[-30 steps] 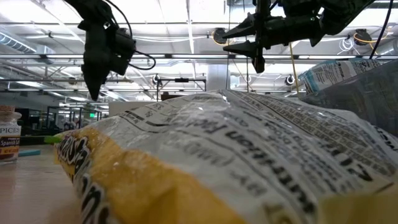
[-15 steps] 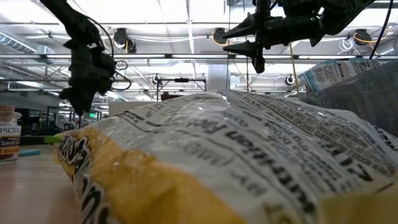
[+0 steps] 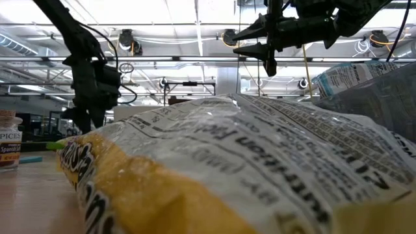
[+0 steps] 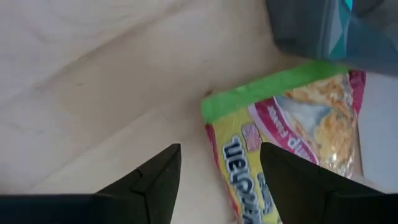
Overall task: Pick & Place Food Item
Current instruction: Put the green noodle pack into the bottom black transparent bin
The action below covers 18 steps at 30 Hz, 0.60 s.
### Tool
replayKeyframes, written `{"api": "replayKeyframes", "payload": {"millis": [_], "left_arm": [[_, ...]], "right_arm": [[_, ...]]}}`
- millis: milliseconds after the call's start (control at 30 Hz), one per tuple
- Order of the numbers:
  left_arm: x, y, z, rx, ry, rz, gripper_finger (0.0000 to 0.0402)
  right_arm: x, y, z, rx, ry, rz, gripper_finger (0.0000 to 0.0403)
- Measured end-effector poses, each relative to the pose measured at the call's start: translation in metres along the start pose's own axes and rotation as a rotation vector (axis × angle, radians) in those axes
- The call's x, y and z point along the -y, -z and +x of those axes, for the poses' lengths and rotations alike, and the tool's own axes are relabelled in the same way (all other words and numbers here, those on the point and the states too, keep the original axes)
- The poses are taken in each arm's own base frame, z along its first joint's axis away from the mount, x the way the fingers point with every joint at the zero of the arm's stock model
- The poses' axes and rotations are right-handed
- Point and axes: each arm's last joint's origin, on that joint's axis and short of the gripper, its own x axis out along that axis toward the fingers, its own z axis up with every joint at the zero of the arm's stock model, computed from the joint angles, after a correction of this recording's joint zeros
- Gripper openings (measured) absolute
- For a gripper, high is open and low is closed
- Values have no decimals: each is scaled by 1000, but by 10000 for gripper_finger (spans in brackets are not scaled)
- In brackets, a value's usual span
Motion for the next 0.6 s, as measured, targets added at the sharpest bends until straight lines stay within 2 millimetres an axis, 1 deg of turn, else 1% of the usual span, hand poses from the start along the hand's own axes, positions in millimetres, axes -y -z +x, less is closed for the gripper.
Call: {"api": "replayKeyframes", "payload": {"millis": [133,300,600], "left_arm": [[1,-1,6,33,21,-7,230],[1,3,13,23,24,-6,230],[0,4,18,39,26,-17,230]], "right_arm": [[0,0,0,1,0,0,130],[0,0,0,0,0,1,130],[0,0,0,1,0,8,130]]}}
